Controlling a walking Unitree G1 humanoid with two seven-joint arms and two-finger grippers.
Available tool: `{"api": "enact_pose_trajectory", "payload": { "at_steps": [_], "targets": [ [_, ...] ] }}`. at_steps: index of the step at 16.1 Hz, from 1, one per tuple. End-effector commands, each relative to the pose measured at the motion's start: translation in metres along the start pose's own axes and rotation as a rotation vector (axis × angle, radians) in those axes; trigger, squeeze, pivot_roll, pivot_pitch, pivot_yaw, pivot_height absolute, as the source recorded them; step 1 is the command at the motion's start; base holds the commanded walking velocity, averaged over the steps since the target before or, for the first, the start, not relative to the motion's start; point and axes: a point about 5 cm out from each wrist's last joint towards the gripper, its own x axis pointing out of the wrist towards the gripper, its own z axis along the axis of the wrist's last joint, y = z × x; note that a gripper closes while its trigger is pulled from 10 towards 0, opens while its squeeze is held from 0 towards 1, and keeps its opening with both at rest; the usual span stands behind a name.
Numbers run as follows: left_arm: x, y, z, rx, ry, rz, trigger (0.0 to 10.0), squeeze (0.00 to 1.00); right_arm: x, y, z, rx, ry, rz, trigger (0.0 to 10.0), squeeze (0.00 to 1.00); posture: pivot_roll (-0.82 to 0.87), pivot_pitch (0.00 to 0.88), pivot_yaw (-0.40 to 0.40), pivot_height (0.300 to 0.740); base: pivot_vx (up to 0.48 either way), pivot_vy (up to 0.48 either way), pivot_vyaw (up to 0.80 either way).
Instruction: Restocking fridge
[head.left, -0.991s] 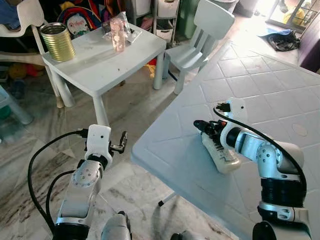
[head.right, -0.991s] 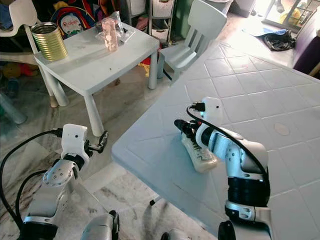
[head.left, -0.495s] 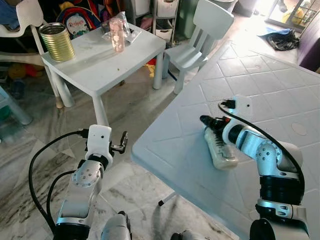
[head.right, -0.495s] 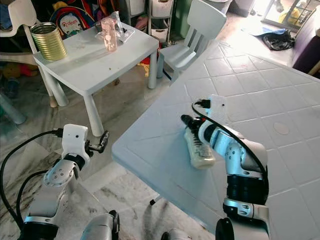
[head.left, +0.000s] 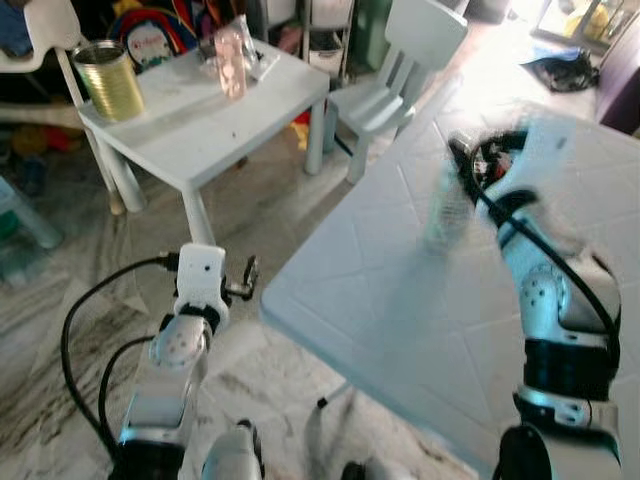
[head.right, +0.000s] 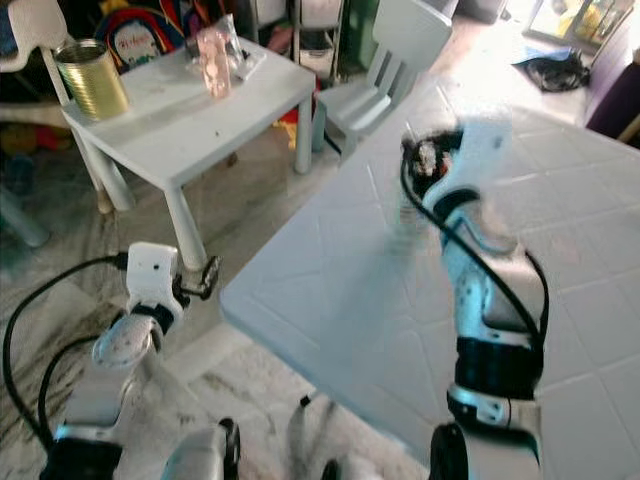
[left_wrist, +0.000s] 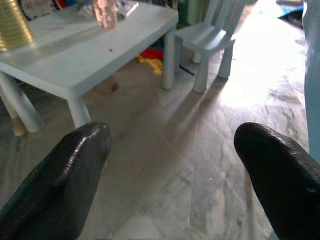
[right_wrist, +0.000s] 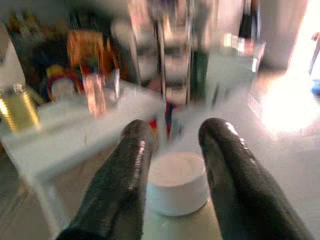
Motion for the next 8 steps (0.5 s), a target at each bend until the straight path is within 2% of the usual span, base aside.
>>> {"api": "enact_pose_trajectory", "payload": {
  "at_steps": [1, 6, 7, 8],
  "targets": [
    [0.001, 0.000, 0.001, -0.012, -0.009, 0.009, 10.0, 0.00, -0.003, 0.003, 0.010, -0.023, -0.070, 0.006, 0.0, 0.00, 0.07, 0.102, -0.056, 0.740, 0.000, 0.000, 0.00],
    [0.002, -0.005, -0.001, -0.023, -0.009, -0.009, 10.0, 0.00, -0.016, 0.003, -0.006, -0.071, -0.078, 0.001, 0.1, 0.00, 0.06, 0.096, -0.052, 0.740, 0.000, 0.000, 0.00],
    [0.003, -0.005, -0.001, -0.023, -0.007, -0.011, 10.0, 0.00, -0.017, 0.001, -0.010, -0.069, -0.066, -0.014, 3.1, 0.00, 0.06, 0.093, -0.049, 0.740, 0.000, 0.000, 0.00],
    [0.003, -0.005, -0.001, -0.025, -0.006, -0.014, 10.0, 0.00, -0.018, -0.002, -0.013, -0.038, -0.062, -0.037, 5.3, 0.00, 0.06, 0.093, -0.049, 0.740, 0.000, 0.000, 0.00]
  ]
}}
